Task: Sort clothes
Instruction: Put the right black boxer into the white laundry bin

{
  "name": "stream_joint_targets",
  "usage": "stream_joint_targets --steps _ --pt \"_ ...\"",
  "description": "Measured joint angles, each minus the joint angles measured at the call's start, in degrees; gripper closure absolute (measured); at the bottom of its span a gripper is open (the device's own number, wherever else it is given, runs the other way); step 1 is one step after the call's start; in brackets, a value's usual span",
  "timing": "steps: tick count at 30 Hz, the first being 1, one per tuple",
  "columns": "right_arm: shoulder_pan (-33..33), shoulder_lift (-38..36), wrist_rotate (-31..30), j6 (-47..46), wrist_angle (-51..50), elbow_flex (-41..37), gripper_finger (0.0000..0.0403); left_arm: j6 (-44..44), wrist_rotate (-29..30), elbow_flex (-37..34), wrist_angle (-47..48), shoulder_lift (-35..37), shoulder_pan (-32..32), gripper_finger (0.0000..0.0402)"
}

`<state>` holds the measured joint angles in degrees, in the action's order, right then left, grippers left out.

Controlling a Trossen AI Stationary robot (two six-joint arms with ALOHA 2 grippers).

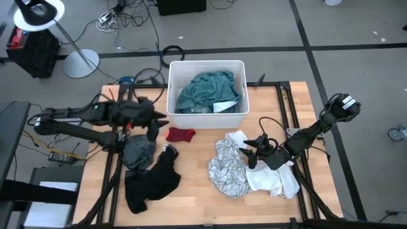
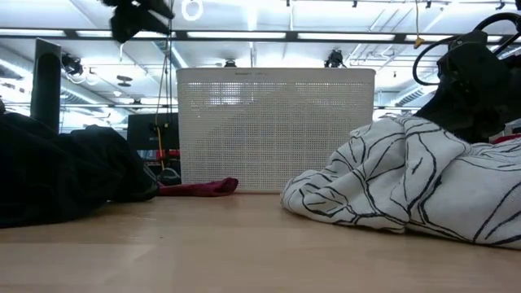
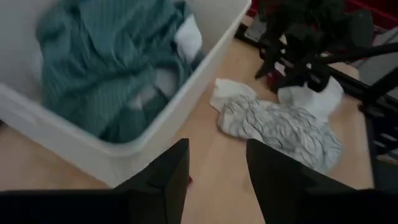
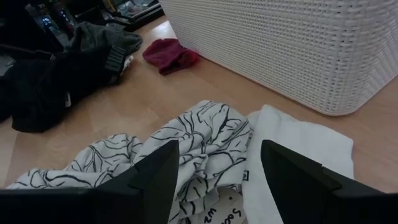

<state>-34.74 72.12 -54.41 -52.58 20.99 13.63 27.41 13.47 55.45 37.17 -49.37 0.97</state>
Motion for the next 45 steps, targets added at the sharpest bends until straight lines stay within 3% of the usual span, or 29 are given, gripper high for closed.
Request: stream_joint_targets --steps 5,14,35,45 --pt "0.0 0.0 0.0 -0.1 0.2 0.0 0.0174 7.7 0.0 -6.0 1.8 3.4 4.4 0.0238" --pt "0.0 0.0 0.0 -0.3 0.3 0.0 0.0174 22.0 -2.0 -9.0 13.8 1.2 11.6 0.0238" --pt "0.0 0.0 -0.3 -0.3 0.3 0.0 0.0174 37.8 -14.5 -8.9 12.7 -17.9 22.5 0.0239" --pt "0.0 0.0 -1.0 -0.3 0.3 0.0 0.0174 37.8 -15.2 -8.8 2.1 -23.4 23.5 0.0239"
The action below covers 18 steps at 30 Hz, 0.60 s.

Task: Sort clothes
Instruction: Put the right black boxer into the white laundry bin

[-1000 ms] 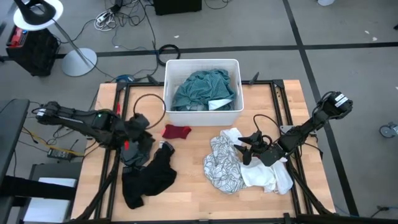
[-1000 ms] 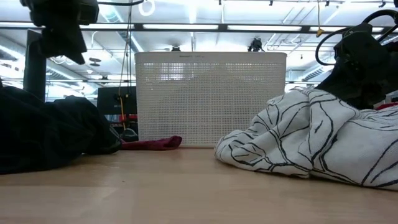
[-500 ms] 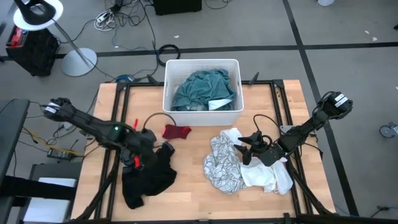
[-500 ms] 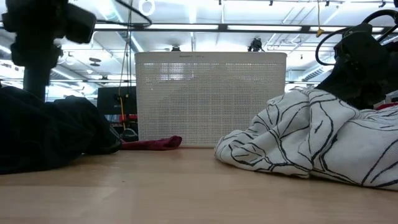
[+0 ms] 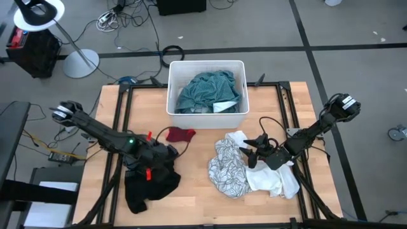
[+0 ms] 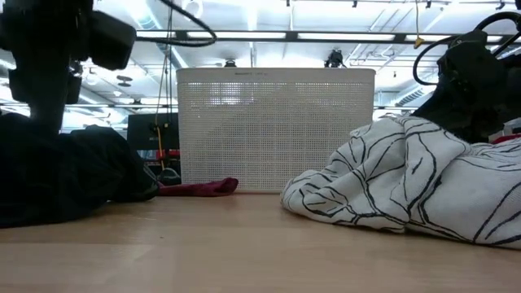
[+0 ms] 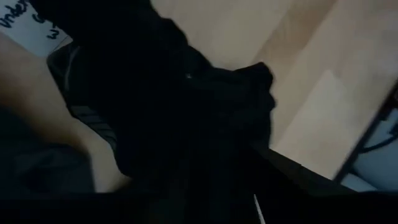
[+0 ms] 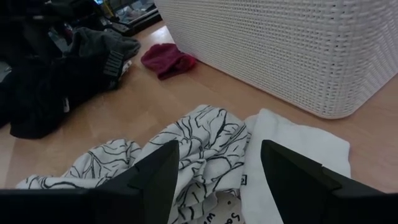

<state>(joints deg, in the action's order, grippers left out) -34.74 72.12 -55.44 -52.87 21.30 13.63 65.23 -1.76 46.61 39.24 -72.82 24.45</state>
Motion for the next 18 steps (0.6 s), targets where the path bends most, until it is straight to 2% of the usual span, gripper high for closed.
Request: stream_joint_targets --steps 12,15,18 --pt "0.0 0.0 -1.0 0.0 0.0 0.0 0.0174 1.2 1.2 0.0 0.4 -8.6 0.0 0.0242" --pt "0.0 0.0 -1.1 0.0 0.0 0.0 0.0174 1.3 1.3 0.0 0.3 -9.2 0.0 0.0266" --pt "0.0 0.0 -1.2 0.0 0.0 0.0 0.0174 1.2 1.2 0.0 -0.1 -9.0 0.0 0.0323"
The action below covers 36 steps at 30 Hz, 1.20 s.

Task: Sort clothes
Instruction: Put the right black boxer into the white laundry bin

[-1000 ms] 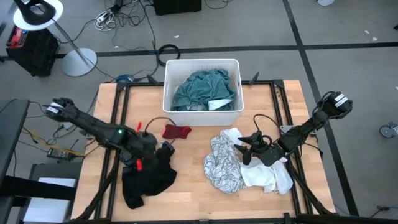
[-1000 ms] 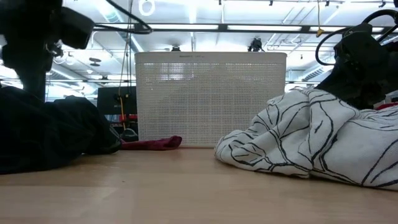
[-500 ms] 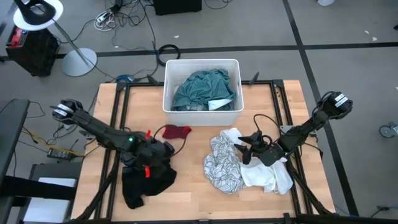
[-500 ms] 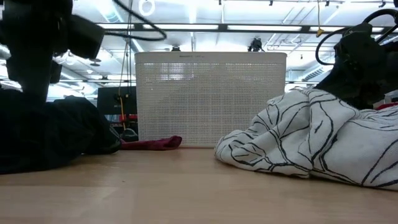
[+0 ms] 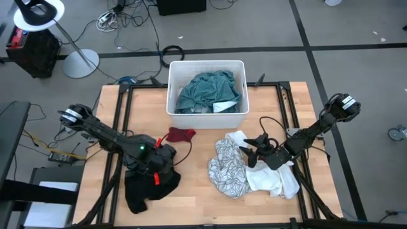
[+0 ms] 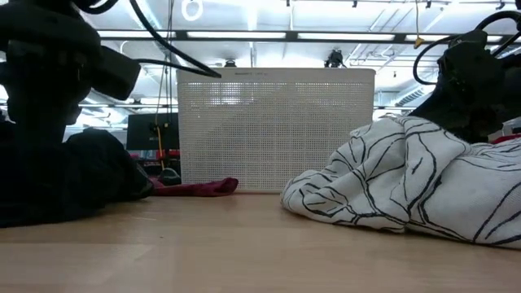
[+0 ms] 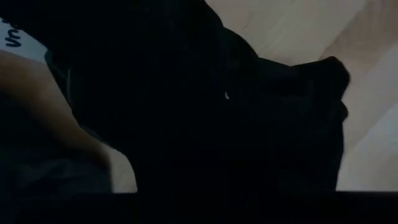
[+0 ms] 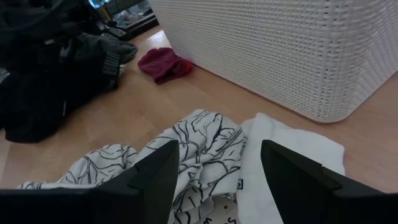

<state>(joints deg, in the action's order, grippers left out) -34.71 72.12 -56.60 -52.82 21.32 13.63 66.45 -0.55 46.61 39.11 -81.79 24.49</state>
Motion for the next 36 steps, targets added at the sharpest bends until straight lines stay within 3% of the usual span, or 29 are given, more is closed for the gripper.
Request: stream_joint_targets --steps 2,4,10,17,23,36 --pt "0.0 0.0 -0.3 0.0 0.0 0.0 0.0174 -0.6 -1.0 0.0 0.0 0.4 0.0 0.0371" --pt "0.0 0.0 -0.3 0.0 0.0 0.0 0.0174 -1.6 -2.9 0.0 0.0 0.4 0.0 0.0389" --pt "0.0 0.0 -0.6 0.1 0.0 0.0 0.0174 -5.0 3.4 0.0 0.1 0.4 -0.5 0.0371" --pt "0.0 0.0 -0.7 0.4 0.0 0.0 0.0174 -7.6 7.3 1.7 -0.8 0.8 -0.1 0.0395" --pt "0.0 0.0 -1.1 0.4 0.0 0.0 0.0174 -15.2 11.2 11.2 3.4 0.9 -0.1 0.0399" --pt "0.0 0.0 -1.0 0.5 0.0 0.0 0.0174 -22.9 27.8 37.8 30.1 0.9 -0.1 0.0401"
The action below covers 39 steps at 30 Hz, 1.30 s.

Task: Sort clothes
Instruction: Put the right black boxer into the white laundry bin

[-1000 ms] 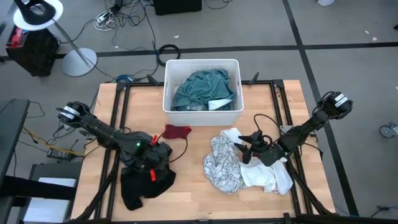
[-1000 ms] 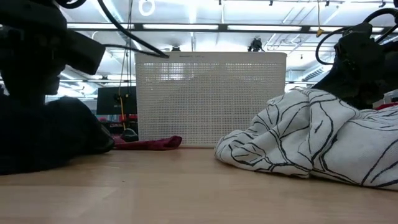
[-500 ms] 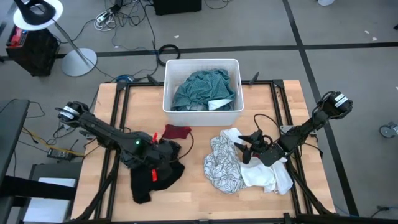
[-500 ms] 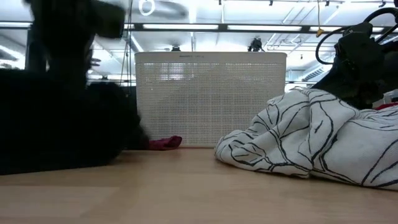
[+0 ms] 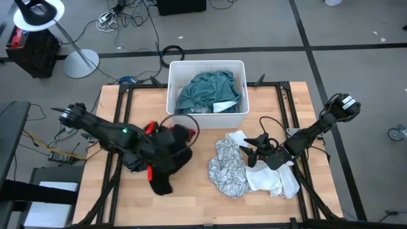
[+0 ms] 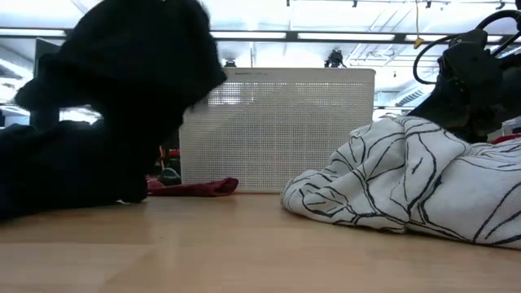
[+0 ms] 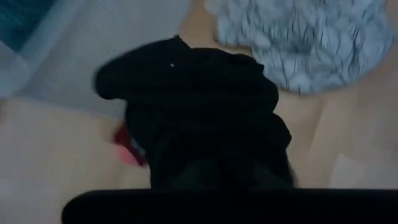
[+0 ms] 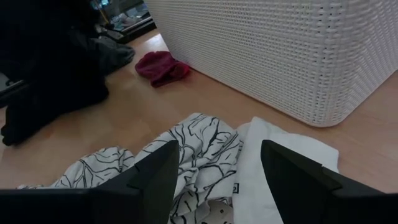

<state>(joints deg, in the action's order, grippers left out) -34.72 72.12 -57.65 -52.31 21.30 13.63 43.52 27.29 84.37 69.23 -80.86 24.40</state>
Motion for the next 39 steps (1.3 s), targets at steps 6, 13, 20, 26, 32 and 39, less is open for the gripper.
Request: stream_joint_targets --steps 6,13,20,26,32,39 --pt "0.0 0.0 0.0 0.0 0.0 0.0 0.0174 -5.4 10.0 10.0 5.7 0.0 -0.7 0.0401" --pt "0.1 0.0 0.0 0.0 0.0 0.0 0.0174 -16.7 13.9 18.7 3.5 0.0 -4.8 0.0401" --pt "0.1 0.0 0.0 0.0 0.0 0.0 0.0174 -30.3 14.2 25.5 -4.8 0.0 -10.8 0.0401" --pt "0.1 0.0 -0.1 0.3 0.0 0.0 0.0174 -40.7 10.2 28.1 -14.6 0.0 -17.3 0.0401" --pt "0.1 0.0 -0.2 0.4 0.0 0.0 0.0174 -45.8 4.3 28.1 -20.1 -0.1 -25.5 0.0401" --pt "0.1 0.0 -0.2 0.8 0.0 0.0 0.0174 -48.9 -4.3 27.8 -24.5 -1.9 -34.7 0.0401"
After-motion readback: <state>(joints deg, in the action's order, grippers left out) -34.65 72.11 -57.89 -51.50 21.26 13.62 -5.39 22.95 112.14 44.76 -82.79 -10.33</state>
